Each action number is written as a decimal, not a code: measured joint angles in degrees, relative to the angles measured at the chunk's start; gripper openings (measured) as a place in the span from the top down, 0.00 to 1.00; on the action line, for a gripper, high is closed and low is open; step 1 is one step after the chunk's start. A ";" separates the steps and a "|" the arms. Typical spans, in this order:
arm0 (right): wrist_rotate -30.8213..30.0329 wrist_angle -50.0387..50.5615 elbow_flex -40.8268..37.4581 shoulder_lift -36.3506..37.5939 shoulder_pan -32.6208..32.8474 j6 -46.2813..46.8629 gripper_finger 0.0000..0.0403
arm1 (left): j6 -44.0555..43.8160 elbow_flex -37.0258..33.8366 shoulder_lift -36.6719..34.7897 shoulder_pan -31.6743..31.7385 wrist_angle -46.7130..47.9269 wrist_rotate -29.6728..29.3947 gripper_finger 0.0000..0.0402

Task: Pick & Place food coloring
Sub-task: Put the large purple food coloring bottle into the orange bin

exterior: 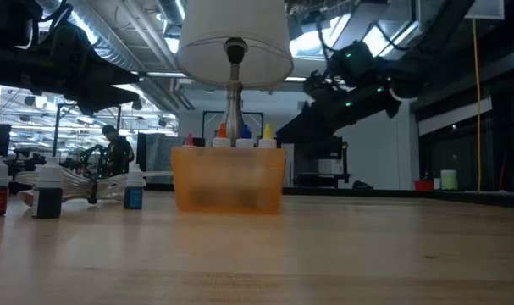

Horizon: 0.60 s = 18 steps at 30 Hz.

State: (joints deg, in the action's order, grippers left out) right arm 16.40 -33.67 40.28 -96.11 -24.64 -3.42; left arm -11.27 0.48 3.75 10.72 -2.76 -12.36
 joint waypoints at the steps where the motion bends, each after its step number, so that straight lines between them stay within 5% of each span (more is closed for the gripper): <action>1: -0.01 -0.05 0.83 -1.05 0.00 0.20 0.42 | 0.00 0.01 0.00 0.00 0.00 0.00 0.27; 18: -0.23 -0.33 8.96 -11.32 0.54 0.35 0.42 | 0.00 0.01 0.00 0.00 0.00 0.00 0.27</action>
State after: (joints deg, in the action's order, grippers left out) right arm 16.17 -34.00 49.25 -107.43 -24.11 -3.07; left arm -11.27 0.48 3.75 10.72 -2.76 -12.36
